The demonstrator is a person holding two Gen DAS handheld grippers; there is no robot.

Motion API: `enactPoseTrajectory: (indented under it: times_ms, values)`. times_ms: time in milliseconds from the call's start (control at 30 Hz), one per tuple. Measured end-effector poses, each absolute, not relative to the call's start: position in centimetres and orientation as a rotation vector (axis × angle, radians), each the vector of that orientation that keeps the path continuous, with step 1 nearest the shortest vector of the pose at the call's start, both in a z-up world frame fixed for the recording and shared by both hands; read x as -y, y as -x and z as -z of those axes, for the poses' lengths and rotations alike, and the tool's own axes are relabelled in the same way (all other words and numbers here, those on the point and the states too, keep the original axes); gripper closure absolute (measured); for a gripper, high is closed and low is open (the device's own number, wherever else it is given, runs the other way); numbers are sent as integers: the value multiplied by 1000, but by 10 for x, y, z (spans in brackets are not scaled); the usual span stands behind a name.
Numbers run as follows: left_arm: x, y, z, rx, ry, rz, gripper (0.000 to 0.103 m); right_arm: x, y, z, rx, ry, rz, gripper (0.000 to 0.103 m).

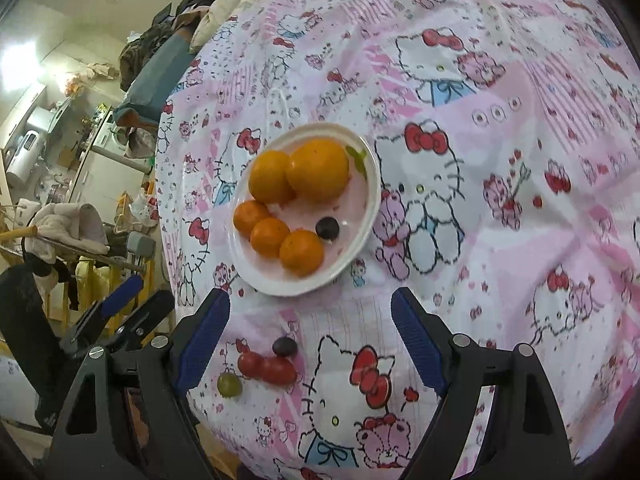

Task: Organize fruits
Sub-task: 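Move the right tool to the second dark berry and grasp it, then lift the dark berry with the right tool while the left tool grasps a red cherry tomato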

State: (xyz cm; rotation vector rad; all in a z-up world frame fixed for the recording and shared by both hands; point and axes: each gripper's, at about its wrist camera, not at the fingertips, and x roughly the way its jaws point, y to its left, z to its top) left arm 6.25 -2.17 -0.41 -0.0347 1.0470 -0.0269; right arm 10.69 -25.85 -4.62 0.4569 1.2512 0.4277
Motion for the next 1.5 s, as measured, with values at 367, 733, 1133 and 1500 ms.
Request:
enactPoseTrajectory:
  times_ms: [367, 733, 1133, 1500]
  values:
    - [-9, -55, 34, -1157, 190, -40, 21, 232, -104, 71, -1348, -474, -484, 18]
    - [-33, -52, 39, -1187, 292, -72, 21, 166, -93, 135, -1561, -389, -522, 59]
    - [-18, -50, 64, -1304, 234, -7, 21, 174, -94, 126, -1490, -353, -508, 77]
    - [10, -46, 99, -1457, 236, 98, 49, 225, -103, 86, -1343, -475, -458, 77]
